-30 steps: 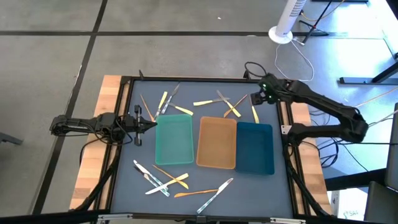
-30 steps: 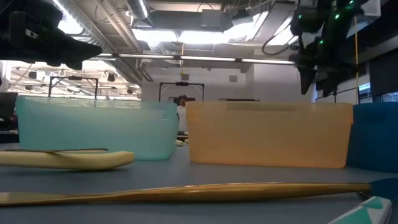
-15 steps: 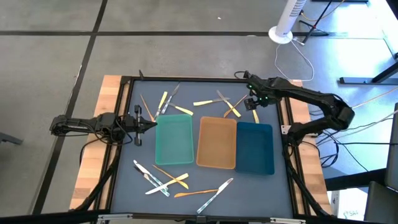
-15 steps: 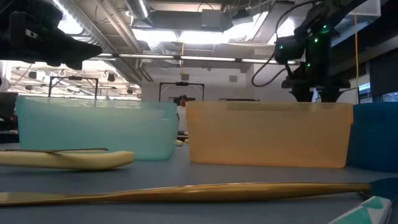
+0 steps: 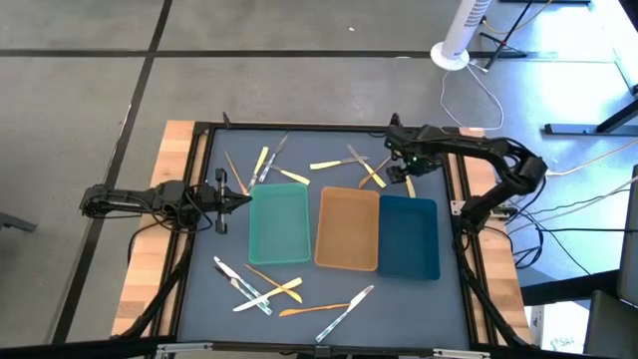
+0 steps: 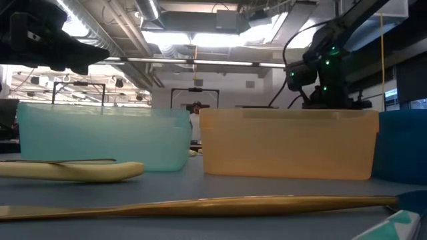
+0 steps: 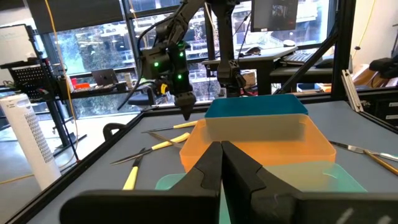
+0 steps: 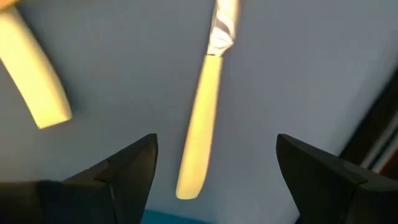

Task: Sort silverware by color (type)
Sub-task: Put the yellow knife into the blue bin

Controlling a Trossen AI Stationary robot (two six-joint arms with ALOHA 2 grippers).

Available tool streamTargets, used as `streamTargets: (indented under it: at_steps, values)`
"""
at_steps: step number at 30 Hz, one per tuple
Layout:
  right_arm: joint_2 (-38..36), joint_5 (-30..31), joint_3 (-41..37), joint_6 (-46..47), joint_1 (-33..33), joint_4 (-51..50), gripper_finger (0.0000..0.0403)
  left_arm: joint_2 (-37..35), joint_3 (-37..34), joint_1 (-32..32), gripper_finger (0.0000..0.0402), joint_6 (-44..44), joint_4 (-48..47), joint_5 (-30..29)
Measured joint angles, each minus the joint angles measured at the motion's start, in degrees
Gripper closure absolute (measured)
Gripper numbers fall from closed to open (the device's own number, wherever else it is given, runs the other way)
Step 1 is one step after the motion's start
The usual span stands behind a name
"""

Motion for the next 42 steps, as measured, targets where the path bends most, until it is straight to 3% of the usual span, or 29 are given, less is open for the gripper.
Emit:
streamTargets:
  at_steps: [22,37,42]
  values:
    - [8.91,-0.56,0.11,-4.03,0.00,3.47,0.0088,0.00,0.00,-0.01,0.0401,-0.02,-0.02,0.02]
    - [9.30,-2.40,-0.02,-8.04,-0.02,4.11,0.0089,0.00,0.00,0.01,0.0401,-0.02,0.00,0.02]
    - [9.32,-2.82,-0.07,-8.06,-0.02,4.59,0.0114,0.00,0.00,0.01,0.0401,-0.02,-0.02,0.02]
